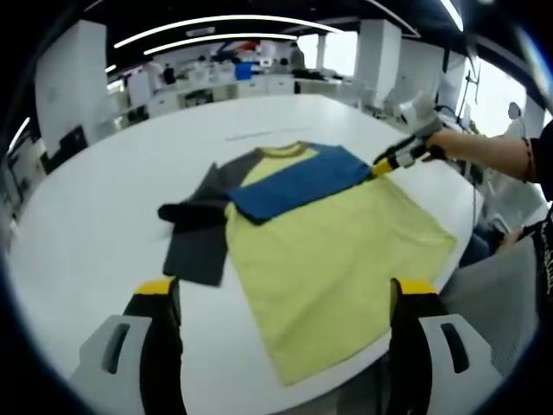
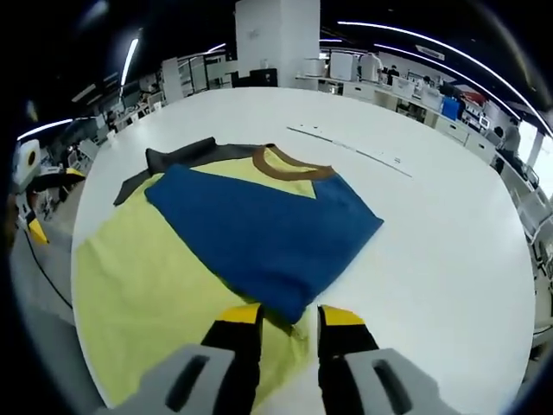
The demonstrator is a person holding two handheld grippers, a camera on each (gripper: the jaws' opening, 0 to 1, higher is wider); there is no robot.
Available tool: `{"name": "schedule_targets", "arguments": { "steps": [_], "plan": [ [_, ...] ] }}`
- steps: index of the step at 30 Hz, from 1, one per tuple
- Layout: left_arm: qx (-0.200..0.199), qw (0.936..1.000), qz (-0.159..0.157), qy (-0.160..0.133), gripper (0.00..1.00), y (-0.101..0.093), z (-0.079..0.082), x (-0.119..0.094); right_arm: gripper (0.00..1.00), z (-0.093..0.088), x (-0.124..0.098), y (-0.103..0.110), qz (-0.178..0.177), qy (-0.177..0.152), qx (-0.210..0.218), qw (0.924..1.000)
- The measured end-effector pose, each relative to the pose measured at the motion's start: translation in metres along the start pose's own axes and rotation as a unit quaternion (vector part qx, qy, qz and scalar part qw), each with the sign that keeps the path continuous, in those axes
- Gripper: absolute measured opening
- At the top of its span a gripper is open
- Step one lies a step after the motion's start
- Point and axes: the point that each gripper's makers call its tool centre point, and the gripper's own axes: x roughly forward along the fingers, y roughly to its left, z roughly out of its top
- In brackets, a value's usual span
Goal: Fold the garment on the visible template until the final outline fits inside the template.
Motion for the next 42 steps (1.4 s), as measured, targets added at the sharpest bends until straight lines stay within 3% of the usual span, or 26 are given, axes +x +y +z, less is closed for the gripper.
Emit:
{"name": "schedule_targets", "arguments": {
  "steps": [11,18,22,25,32,39,42],
  "plan": [
    [-0.012,0.9999,0.007,-0.001,0.95,0.007,-0.004,-0.003,0.00,-0.005,0.000,-0.003,-0.012,0.002,-0.004,0.9999],
    [-0.013,0.9999,0.008,0.000,0.95,0.008,-0.005,-0.002,0.00,-0.008,-0.004,-0.010,-0.040,0.000,-0.024,0.9989],
    [-0.013,0.9999,0.008,0.000,0.95,0.010,-0.004,-0.002,0.00,-0.015,-0.003,-0.017,-0.068,-0.002,0.025,0.9974],
    [-0.013,0.9999,0.008,0.002,0.95,0.010,-0.005,-0.003,0.00,-0.021,-0.001,-0.019,-0.068,0.000,0.069,0.9954],
    [-0.012,0.9998,0.012,0.005,0.95,0.012,-0.007,-0.004,0.00,-0.022,-0.004,-0.024,-0.082,0.006,0.036,0.9960],
    [-0.009,0.9999,0.010,0.007,0.95,0.010,-0.006,-0.004,0.00,-0.029,-0.005,-0.030,-0.090,0.016,0.064,0.9938],
    [-0.009,0.9999,0.009,0.006,0.95,0.009,-0.006,-0.005,0.00,-0.030,-0.005,-0.027,-0.082,0.019,0.054,0.9950]
  ]
}}
